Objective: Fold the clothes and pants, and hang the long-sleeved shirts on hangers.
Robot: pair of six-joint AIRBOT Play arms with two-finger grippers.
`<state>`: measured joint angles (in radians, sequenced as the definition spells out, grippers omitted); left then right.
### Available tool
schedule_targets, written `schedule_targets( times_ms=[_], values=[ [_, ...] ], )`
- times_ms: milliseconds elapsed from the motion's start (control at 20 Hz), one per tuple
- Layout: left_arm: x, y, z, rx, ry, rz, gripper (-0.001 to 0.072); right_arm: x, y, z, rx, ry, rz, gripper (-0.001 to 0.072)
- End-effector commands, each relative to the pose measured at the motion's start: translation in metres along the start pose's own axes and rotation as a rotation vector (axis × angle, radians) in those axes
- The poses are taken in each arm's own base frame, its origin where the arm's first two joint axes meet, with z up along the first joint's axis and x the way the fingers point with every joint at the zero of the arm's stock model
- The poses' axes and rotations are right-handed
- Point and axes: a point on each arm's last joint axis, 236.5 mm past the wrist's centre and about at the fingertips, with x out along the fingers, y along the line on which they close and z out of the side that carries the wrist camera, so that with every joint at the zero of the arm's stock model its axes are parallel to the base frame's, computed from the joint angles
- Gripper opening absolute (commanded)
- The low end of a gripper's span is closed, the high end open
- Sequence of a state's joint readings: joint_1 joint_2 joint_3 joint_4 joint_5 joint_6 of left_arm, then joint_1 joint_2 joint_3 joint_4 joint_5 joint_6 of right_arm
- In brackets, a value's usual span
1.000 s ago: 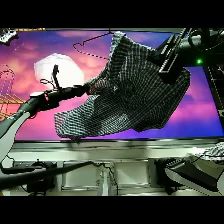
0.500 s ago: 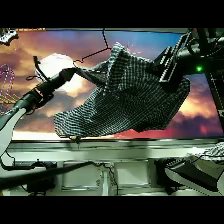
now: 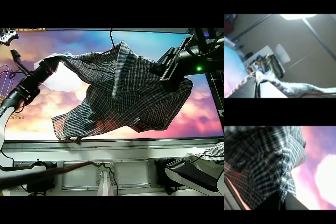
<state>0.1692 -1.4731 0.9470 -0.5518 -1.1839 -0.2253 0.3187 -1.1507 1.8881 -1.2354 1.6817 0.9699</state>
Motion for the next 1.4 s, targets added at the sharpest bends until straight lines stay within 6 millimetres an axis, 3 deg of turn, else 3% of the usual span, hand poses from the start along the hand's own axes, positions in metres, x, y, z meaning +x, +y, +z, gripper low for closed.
schedule_targets(
  times_ms=[0, 150, 250, 350, 500, 550, 600, 650, 800, 900, 1100, 1150, 1350],
  values=[
    [-0.015, -0.042, 0.029, 0.072, -0.044, -0.077, 0.0014, 0.015, -0.003, -0.015, 0.029, 0.058, 0.008, 0.0018],
    [-0.023, -0.102, 0.036, 0.160, -0.041, -0.195, 0.0014, 0.026, -0.016, -0.026, 0.047, 0.092, -0.031, 0.0018],
    [-0.025, -0.139, 0.017, 0.207, 0.030, -0.279, 0.0014, 0.023, -0.031, -0.013, 0.054, 0.036, -0.100, 0.0018],
    [-0.022, -0.163, -0.026, 0.251, 0.183, -0.324, 0.0014, 0.013, -0.049, 0.003, 0.085, -0.038, -0.187, 0.0018],
    [-0.021, -0.176, -0.119, 0.313, 0.494, -0.362, 0.0020, -0.002, -0.068, 0.020, 0.126, -0.116, -0.277, 0.0018],
    [-0.021, -0.182, -0.146, 0.320, 0.572, -0.387, 0.0178, -0.007, -0.069, 0.024, 0.147, -0.135, -0.287, 0.0018],
    [-0.021, -0.188, -0.168, 0.325, 0.634, -0.412, 0.0451, -0.011, -0.071, 0.026, 0.170, -0.148, -0.295, 0.0018],
    [-0.021, -0.196, -0.188, 0.325, 0.684, -0.441, 0.0577, -0.016, -0.074, 0.027, 0.207, -0.158, -0.311, 0.0018],
    [-0.022, -0.222, -0.239, 0.298, 0.793, -0.502, 0.0570, -0.041, -0.098, 0.018, 0.347, -0.167, -0.442, 0.0019],
    [-0.023, -0.233, -0.267, 0.312, 0.851, -0.523, 0.0510, -0.067, -0.113, 0.008, 0.442, -0.195, -0.535, 0.0019],
    [-0.032, -0.260, -0.309, 0.274, 0.941, -0.571, 0.0485, -0.147, -0.138, -0.030, 0.680, -0.294, -0.763, 0.0019],
    [-0.035, -0.266, -0.315, 0.273, 0.953, -0.587, 0.0440, -0.169, -0.140, -0.040, 0.735, -0.326, -0.821, 0.0019],
    [-0.044, -0.286, -0.329, 0.307, 0.974, -0.629, 0.0427, -0.262, -0.132, -0.088, 0.910, -0.448, -1.084, 0.0019]
  ],
)
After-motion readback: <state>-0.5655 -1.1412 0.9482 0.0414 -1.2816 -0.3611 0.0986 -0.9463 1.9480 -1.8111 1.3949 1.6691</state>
